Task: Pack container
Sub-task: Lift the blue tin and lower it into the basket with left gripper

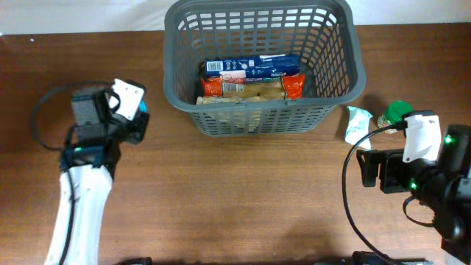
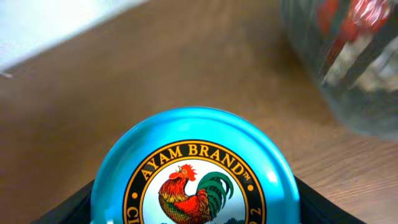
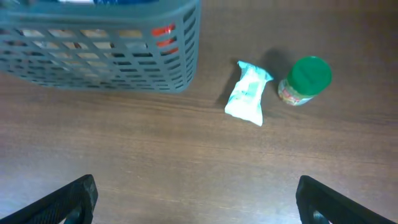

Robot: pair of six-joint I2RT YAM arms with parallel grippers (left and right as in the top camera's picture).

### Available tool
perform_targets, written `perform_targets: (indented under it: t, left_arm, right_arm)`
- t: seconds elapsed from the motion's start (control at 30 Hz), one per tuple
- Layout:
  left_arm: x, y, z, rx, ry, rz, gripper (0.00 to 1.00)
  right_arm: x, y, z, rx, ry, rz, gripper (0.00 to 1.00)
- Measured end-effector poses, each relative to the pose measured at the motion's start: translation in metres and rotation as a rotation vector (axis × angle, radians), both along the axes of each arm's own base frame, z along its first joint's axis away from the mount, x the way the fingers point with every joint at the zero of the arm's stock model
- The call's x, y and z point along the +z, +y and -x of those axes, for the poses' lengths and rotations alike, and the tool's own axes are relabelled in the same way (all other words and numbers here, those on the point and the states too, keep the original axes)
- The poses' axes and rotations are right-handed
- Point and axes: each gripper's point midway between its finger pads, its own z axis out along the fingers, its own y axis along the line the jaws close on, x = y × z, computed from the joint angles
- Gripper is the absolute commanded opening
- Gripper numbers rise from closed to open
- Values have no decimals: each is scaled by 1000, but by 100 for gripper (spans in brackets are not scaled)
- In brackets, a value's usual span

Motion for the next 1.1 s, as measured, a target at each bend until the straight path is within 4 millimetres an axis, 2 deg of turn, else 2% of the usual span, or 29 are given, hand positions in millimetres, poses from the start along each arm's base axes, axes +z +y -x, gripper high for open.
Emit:
perform_targets:
  t: [0.07, 0.13, 0.27, 0.3, 0.4, 0.5, 0.6, 0.63, 0.83, 0.9, 0.97, 1.03, 1.07, 1.1]
  left_arm:
    - [36, -3, 2, 0, -61, 12, 33]
    - [63, -7, 4, -12, -103, 29, 32]
    - [132, -24, 6, -61, -244, 57, 32]
    - [151, -36, 7, -93, -282, 63, 32]
    - [187, -75, 10, -205, -365, 84, 31]
    - [205, -117, 14, -319, -422, 111, 31]
    - [209, -164, 16, -438, -445, 145, 31]
    - [207, -174, 15, -462, -442, 150, 31]
    - [177, -259, -8, -607, -356, 159, 31]
    - [167, -280, -18, -634, -324, 157, 31]
    - [165, -302, -38, -650, -311, 156, 30]
    - [158, -312, -46, -660, -277, 151, 29]
    - [157, -327, -57, -678, -270, 156, 29]
    - [152, -334, -60, -685, -256, 155, 29]
  right_arm:
    - [8, 0, 3, 0, -11, 1, 99]
    - [14, 2, 6, 5, -20, -2, 99]
    - [26, 4, 8, 13, -47, -8, 99]
    - [28, 5, 8, 15, -52, -11, 99]
    - [30, 7, 9, 24, -55, -19, 99]
    - [29, 10, 11, 32, -46, -30, 99]
    - [28, 11, 13, 36, -40, -39, 99]
    - [28, 12, 13, 34, -42, -43, 99]
    - [33, 14, 29, 25, -58, -51, 99]
    - [39, 15, 36, 26, -81, -48, 99]
    - [49, 17, 48, 28, -128, -43, 99]
    - [52, 18, 57, 29, -146, -43, 99]
    - [53, 19, 61, 31, -152, -45, 99]
    - [53, 20, 63, 31, -154, -45, 99]
